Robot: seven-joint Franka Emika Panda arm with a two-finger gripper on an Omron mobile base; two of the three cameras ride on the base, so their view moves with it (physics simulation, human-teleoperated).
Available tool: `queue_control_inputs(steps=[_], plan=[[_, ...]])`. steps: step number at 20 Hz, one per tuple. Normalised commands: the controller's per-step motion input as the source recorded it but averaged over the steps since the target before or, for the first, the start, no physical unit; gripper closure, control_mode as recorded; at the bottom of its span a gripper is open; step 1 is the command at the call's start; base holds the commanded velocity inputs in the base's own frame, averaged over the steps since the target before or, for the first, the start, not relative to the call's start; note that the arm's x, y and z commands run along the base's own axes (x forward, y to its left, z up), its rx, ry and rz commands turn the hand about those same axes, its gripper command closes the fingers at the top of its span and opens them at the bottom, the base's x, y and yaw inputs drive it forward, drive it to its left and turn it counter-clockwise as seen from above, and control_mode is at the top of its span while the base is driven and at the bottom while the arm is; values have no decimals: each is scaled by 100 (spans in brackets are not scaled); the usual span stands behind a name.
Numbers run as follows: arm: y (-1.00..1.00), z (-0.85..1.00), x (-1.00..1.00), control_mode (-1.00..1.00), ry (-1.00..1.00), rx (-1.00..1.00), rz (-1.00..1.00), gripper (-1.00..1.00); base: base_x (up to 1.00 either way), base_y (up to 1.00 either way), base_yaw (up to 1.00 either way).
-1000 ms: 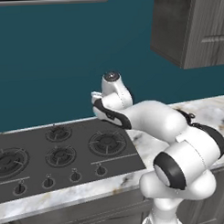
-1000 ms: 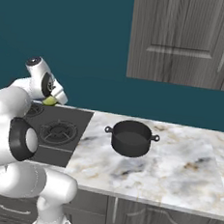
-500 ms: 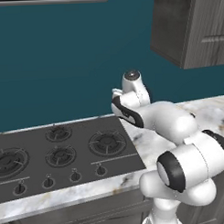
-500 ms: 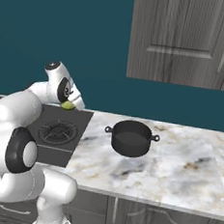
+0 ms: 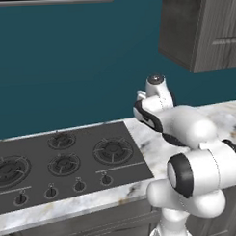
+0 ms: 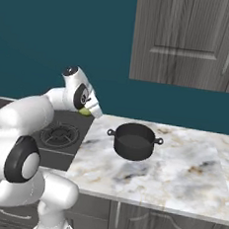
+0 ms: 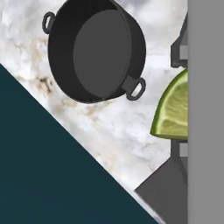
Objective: Turn on the sink faucet. Then move the lemon wedge from the counter to the sink. Turn off the sink. Move the vegetable from the sink to the pot next to the stove. Finally move the pot to the rear center burner.
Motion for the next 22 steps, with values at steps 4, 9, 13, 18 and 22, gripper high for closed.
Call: queue_control_inputs(steps=[4,9,13,18,22], plan=[[-69,-4,0,-100,-1,1,-15,100,0,0,0],[-66,-14,0,-100,-1,1,-14,100,0,0,0],[-62,-25,0,-100,-3,3,-14,100,0,0,0],[-50,-25,0,-100,-1,3,-12,100,0,0,0],[-45,-22,2,-100,0,7,-8,100,0,0,0]])
